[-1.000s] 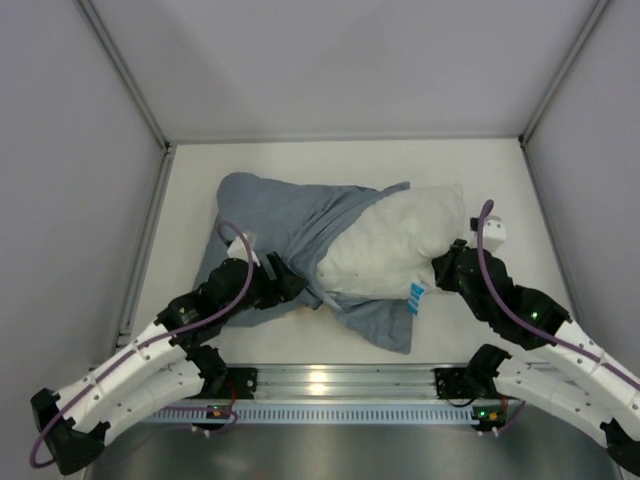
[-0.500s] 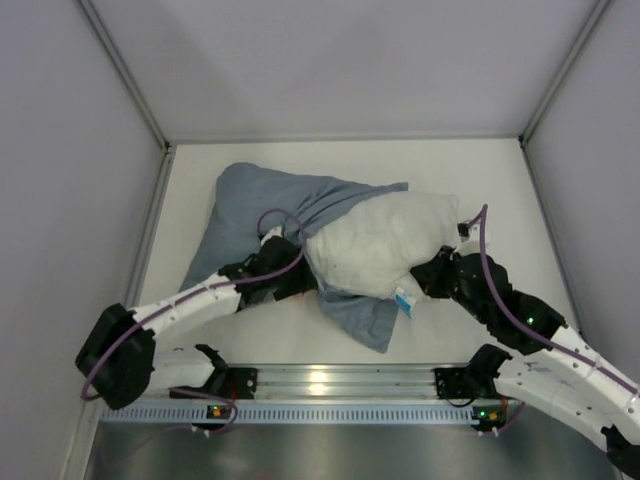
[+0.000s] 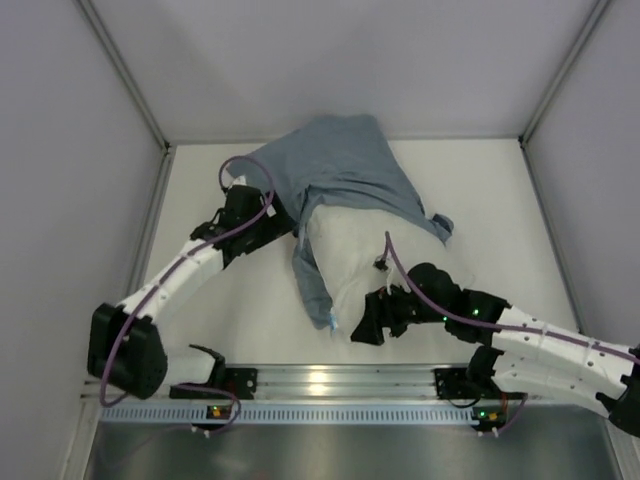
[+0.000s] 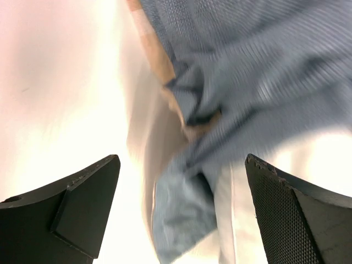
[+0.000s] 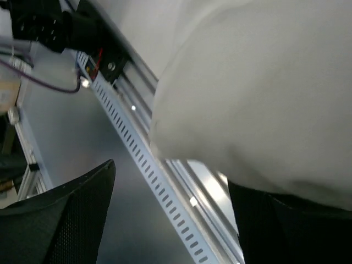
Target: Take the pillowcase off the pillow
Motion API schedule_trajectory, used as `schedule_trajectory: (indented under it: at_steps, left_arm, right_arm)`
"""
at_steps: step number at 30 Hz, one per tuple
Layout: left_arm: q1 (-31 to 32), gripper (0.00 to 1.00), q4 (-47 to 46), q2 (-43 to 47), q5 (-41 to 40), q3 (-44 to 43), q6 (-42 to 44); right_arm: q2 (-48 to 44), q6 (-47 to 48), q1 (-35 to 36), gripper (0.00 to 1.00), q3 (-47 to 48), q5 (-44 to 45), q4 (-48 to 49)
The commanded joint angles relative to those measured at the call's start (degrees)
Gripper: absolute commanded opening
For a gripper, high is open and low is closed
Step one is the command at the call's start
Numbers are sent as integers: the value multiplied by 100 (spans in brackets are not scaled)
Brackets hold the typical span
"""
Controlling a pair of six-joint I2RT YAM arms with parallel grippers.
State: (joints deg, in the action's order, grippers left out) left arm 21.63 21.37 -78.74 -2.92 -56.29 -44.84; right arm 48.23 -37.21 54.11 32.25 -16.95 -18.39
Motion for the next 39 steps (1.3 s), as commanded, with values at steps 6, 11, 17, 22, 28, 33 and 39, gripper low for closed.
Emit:
schedule_trajectory:
  at_steps: [6, 11, 17, 22, 28, 33, 39]
  left_arm:
    - [8, 99, 535, 3109, 928, 900, 45]
    - [280, 95, 483, 3426, 1874, 1199, -244]
    - [658, 94, 483, 3409, 1672, 1402, -262]
    - [1158, 94, 483, 3479, 1373, 1498, -358]
    - [1361, 94, 491, 3681, 1259, 1534, -429]
    - [1397, 94, 509, 3752, 1381, 1376, -333]
    - [1590, 94, 526, 3725, 1478, 1191, -271]
  right_arm:
    - [-770, 654, 592, 82, 1080, 821, -198]
    - [-991, 338, 540, 84, 1933, 4007, -1665]
    - [-394, 197, -662, 83, 2329, 5247, -1931]
    - [721, 451, -2359, 82, 2409, 4701, -1905]
    - [1478, 513, -2677, 79, 1612, 3824, -1247]
    - [1759, 110, -1321, 76, 880, 3400, -185]
    - [2646, -409, 142, 76, 721, 1364, 2632]
